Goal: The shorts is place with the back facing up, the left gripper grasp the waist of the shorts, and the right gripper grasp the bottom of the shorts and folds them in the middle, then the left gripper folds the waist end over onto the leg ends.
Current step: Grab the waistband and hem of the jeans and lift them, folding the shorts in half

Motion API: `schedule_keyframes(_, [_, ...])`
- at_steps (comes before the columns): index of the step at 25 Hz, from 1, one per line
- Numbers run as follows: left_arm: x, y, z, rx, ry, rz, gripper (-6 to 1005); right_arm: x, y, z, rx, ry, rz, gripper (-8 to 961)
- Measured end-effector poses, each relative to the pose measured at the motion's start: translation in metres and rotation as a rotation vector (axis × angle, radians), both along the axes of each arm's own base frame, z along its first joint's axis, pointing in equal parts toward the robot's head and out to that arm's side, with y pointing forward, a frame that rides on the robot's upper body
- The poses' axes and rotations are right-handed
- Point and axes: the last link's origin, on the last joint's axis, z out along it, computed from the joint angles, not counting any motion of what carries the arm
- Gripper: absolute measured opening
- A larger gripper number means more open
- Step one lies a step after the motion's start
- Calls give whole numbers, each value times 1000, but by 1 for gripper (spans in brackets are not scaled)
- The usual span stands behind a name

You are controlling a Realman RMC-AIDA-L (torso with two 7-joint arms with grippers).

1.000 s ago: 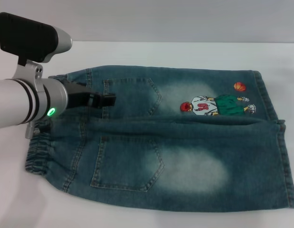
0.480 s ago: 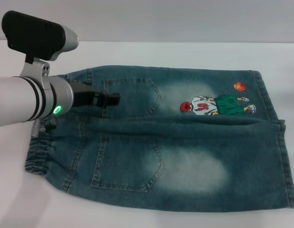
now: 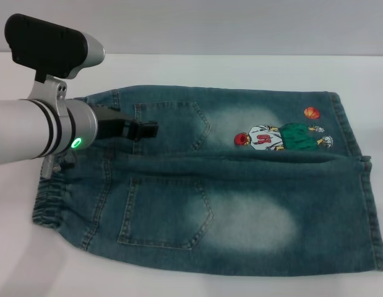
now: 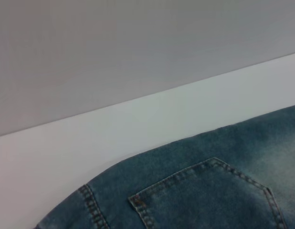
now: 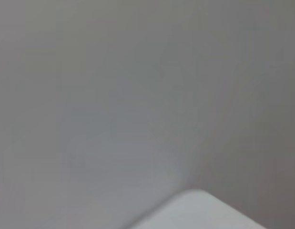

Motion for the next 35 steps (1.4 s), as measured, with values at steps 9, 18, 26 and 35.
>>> schedule_keyframes(9, [0, -1, -3, -9, 4, -3, 817, -59, 8, -31, -80, -308, 428, 747])
schedule_keyframes(18, [0, -3, -7, -23, 7, -2, 816, -76, 14, -29, -46, -359, 509, 746])
schedule_keyframes(26, [-1, -5, -8, -23, -2, 10, 815, -60, 36, -22, -88, -220, 274, 745])
schedule_keyframes(35, [2, -6, -11, -30, -5, 7, 814, -47, 36, -17, -100, -165, 172, 747])
